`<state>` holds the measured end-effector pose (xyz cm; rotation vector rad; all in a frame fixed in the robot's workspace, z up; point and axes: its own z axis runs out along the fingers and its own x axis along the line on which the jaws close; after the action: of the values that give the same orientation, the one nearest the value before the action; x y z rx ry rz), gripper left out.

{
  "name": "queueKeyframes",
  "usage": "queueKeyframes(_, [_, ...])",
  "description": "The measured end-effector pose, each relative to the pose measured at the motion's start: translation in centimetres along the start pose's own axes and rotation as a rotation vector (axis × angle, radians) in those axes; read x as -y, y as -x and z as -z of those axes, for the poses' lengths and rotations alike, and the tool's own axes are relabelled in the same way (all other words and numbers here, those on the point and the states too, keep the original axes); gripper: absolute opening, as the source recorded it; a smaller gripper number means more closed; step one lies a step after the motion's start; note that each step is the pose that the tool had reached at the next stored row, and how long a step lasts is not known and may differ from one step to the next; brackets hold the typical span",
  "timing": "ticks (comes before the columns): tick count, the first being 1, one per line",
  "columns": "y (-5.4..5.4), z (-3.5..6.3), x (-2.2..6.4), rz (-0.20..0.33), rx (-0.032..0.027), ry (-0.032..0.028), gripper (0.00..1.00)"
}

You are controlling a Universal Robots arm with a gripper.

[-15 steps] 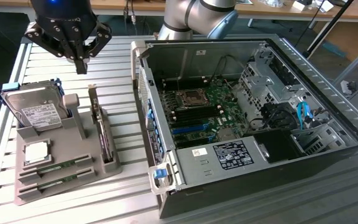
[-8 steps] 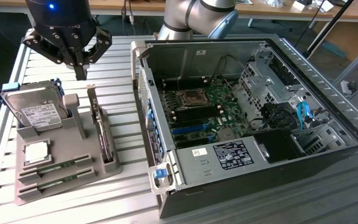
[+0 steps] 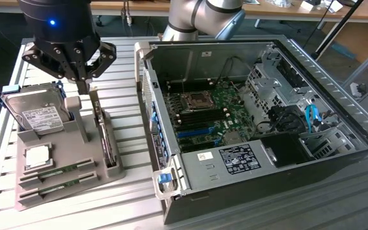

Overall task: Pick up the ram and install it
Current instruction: 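Reach for the ram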

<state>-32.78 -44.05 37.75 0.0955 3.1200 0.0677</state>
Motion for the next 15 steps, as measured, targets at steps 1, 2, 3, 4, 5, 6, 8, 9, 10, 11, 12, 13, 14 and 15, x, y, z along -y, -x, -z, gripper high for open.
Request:
queueKeyframes(1, [0.0,-0.05,0.3,0.0,-0.0008,-0.0001,0.11])
queueKeyframes(2, [0.0,-0.15,0.78,0.0,-0.002,-0.0001,0.11])
queueKeyframes(3, [0.1,-0.26,1.4,0.0,-0.0036,-0.0001,0.11])
queueKeyframes(4, [0.1,-0.33,1.85,0.0,-0.005,-0.0004,0.11])
queueKeyframes(5, [0.1,-0.39,2.17,0.0,-0.0057,-0.0004,0.11])
queueKeyframes(6, [0.1,-0.46,2.6,0.0,-0.0068,-0.0004,0.11])
queueKeyframes(8, [0.2,-0.59,3.31,0.0,-0.0088,-0.0006,0.11])
queueKeyframes(9, [0.2,-0.65,3.65,0.0,-0.0096,-0.0007,0.11])
queueKeyframes(10, [0.2,-0.73,4.06,0.0,-0.0104,-0.0006,0.11])
queueKeyframes(11, [0.3,-0.79,4.41,0.0,-0.011,-0.0007,0.11])
queueKeyframes(12, [0.3,-0.85,4.81,0.0,-0.0118,-0.0007,0.11])
queueKeyframes(13, [0.3,-0.93,5.34,0.0,-0.0126,-0.0008,0.11])
queueKeyframes(14, [0.3,-1.03,6.04,0.0,-0.0131,-0.0007,0.11])
queueKeyframes(15, [0.4,-1.06,6.47,0.0,-0.0135,-0.0008,0.11])
